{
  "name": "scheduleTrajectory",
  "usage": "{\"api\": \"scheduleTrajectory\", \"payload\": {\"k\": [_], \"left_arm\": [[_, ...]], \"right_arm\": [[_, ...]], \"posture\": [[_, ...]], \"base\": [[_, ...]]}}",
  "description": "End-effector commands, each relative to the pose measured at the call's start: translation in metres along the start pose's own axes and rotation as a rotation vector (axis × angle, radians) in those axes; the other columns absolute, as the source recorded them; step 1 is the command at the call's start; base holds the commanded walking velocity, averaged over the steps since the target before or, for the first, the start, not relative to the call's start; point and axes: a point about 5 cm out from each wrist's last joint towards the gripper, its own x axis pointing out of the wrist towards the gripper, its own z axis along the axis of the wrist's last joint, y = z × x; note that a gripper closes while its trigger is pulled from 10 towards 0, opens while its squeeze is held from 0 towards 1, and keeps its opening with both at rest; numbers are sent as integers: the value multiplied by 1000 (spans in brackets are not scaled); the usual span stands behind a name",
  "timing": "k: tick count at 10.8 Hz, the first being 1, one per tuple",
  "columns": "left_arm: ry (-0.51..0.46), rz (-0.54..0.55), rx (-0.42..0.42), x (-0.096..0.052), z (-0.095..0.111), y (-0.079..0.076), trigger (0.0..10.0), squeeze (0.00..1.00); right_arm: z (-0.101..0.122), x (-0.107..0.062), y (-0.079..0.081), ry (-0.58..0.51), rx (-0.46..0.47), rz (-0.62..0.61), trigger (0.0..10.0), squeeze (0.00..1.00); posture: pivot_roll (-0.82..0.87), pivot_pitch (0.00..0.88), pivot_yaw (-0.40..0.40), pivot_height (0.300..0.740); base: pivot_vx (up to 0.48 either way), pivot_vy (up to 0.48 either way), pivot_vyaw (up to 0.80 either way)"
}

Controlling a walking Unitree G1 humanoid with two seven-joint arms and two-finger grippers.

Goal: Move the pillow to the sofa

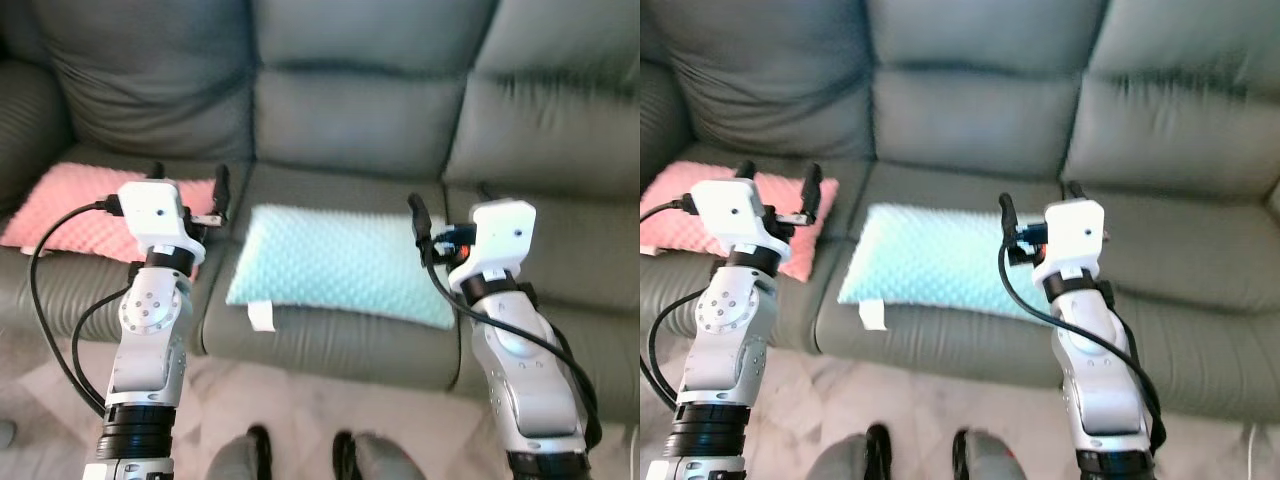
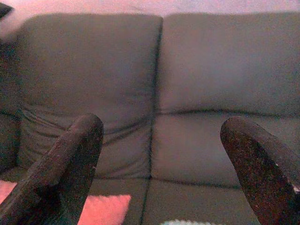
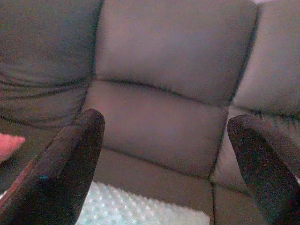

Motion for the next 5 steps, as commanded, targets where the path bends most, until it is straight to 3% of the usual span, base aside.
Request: {"api": "scheduleTrajectory", "payload": {"k": [1, 5], "left_arm": [[-7, 11, -6, 0, 2, -1, 10000, 0], [-33, -18, 50, -2, 7, 1, 10000, 0]], "right_arm": [[-4, 0, -1, 25, -1, 6, 10000, 0], [0, 1, 1, 0, -20, -3, 10000, 0]], "posture": [[-104, 95, -24, 740], [-92, 58, -28, 740]], "base": [[0, 0, 0], [0, 0, 0]]}}
